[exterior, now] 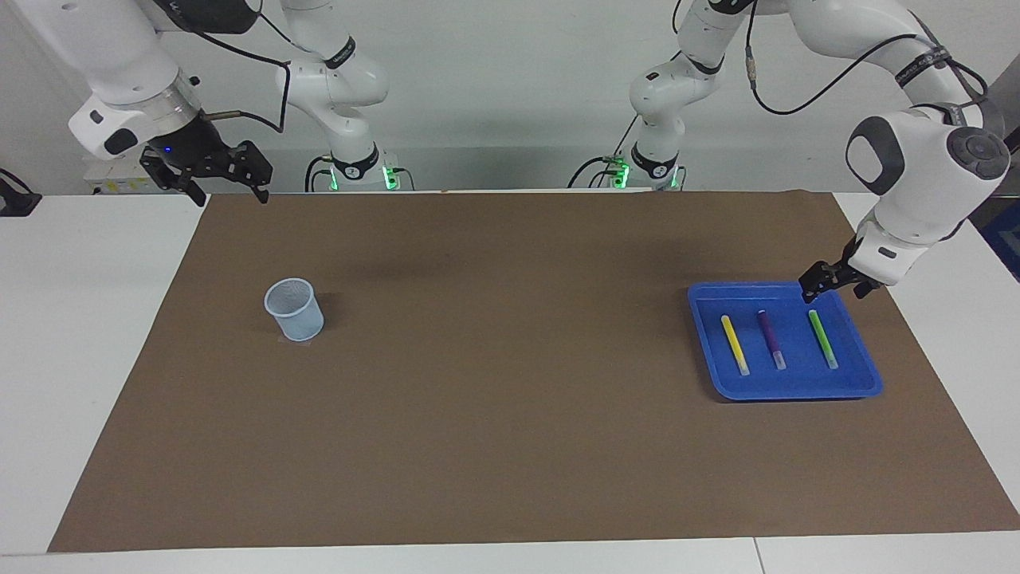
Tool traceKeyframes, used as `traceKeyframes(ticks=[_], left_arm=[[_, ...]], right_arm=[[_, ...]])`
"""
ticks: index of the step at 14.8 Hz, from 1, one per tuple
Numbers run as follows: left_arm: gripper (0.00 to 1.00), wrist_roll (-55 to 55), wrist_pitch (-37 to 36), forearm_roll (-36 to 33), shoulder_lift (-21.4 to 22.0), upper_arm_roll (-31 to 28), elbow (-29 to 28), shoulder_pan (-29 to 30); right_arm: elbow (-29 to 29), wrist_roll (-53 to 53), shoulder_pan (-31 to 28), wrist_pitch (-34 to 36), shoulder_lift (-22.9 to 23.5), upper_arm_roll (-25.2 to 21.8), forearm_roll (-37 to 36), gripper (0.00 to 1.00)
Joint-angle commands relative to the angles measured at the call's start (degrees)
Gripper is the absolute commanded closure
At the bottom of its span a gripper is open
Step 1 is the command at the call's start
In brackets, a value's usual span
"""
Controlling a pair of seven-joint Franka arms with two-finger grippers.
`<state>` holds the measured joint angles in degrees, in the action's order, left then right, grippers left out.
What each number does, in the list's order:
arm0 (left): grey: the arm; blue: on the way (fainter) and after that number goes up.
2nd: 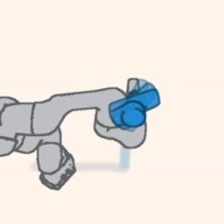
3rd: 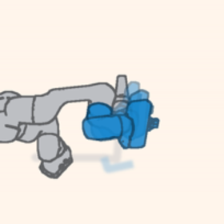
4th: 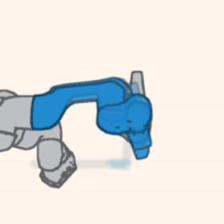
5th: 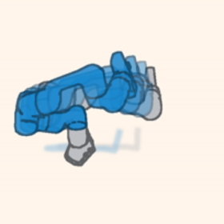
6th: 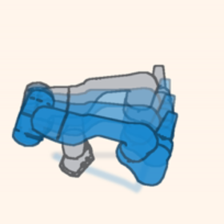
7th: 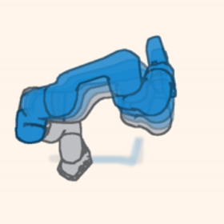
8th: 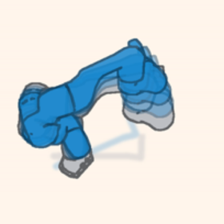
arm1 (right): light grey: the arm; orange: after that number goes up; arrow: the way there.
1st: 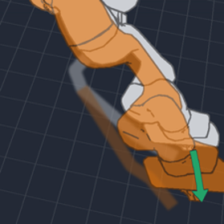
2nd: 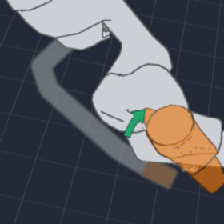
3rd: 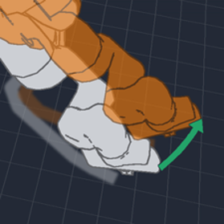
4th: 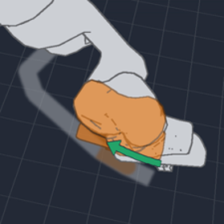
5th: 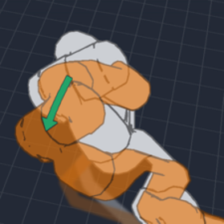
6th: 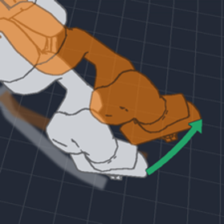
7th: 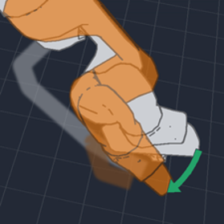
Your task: Right arm passes pens to left for tray arrangement
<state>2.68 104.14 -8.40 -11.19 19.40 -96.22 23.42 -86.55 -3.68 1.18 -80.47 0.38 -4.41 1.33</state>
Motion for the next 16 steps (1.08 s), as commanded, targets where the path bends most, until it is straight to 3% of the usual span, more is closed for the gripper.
traceKeyframes(ticks=[1,9,10,13,16], left_arm=[[0.0,-5.21,-5.16,1.46,0.64,-0.5,3.22,-2.84],[0.0,-10.68,-11.76,3.22,5.46,-1.11,5.95,-7.86],[0.0,-10.68,-12.73,3.22,6.26,-2.86,5.95,-10.3],[0.0,-10.68,-15.37,5.23,8.63,-15.31,6.04,-21.89],[0.0,-10.24,-16.78,7.35,9.87,-21.85,6.04,-26.49]], right_arm=[[-1.08,0.69,-0.22,-1.1,-0.65,0.2,0.43,0.0],[-0.9,0.61,-0.31,-1.18,-0.91,0.28,0.43,0.0],[-0.9,0.61,-0.31,-1.18,-0.91,0.28,0.43,0.0],[-0.9,0.61,-0.22,-1.18,-0.82,0.28,0.43,0.0],[-0.9,0.78,-0.04,-1.18,-0.82,0.46,0.43,0.0]])
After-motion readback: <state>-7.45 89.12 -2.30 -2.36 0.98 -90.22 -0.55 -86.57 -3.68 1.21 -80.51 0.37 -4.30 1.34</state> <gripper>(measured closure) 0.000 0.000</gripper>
